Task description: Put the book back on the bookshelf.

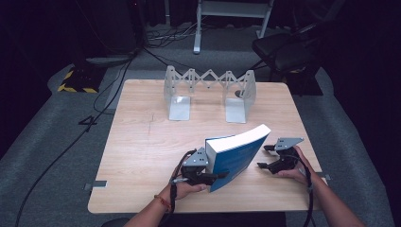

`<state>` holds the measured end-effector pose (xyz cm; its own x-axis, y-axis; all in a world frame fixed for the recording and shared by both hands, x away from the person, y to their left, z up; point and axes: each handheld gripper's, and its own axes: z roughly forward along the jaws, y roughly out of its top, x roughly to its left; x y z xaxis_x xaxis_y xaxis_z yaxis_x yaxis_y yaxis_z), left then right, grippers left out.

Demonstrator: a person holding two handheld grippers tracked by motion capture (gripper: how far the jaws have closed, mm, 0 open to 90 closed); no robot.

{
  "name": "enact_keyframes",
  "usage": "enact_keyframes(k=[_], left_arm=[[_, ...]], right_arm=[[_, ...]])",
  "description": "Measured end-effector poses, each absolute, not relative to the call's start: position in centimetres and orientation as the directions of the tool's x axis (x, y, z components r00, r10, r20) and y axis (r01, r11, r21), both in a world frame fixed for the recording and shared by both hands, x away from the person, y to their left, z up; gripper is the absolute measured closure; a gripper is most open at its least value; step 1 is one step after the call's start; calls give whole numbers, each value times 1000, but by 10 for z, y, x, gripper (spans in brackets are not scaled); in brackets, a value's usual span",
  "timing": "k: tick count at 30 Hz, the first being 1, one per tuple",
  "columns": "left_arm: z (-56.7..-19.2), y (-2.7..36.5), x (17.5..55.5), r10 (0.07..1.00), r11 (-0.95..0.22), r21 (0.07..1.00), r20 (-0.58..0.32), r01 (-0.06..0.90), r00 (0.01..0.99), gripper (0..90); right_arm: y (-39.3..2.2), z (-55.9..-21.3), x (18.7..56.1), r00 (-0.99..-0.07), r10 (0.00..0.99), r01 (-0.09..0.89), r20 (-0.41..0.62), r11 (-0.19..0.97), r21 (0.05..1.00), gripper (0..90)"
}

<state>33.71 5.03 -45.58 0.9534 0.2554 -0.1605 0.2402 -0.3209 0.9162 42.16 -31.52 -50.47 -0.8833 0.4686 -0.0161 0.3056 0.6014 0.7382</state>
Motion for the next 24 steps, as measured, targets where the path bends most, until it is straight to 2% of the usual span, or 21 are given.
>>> enact_keyframes(k=[7, 16, 24], left_arm=[[-454, 56, 339, 196, -353, 910, -153, 216, 969, 597], [-454, 57, 338, 208, -361, 913, -117, 187, 971, 594], [-456, 59, 337, 224, -368, 910, -112, 190, 968, 580]], right_arm=[[-310, -504, 418, -904, 427, 283, -7, 612, 738, 178], [-296, -505, 410, -937, 348, 232, -4, 631, 741, 187], [-292, -504, 403, -945, 328, 214, -3, 623, 752, 284]])
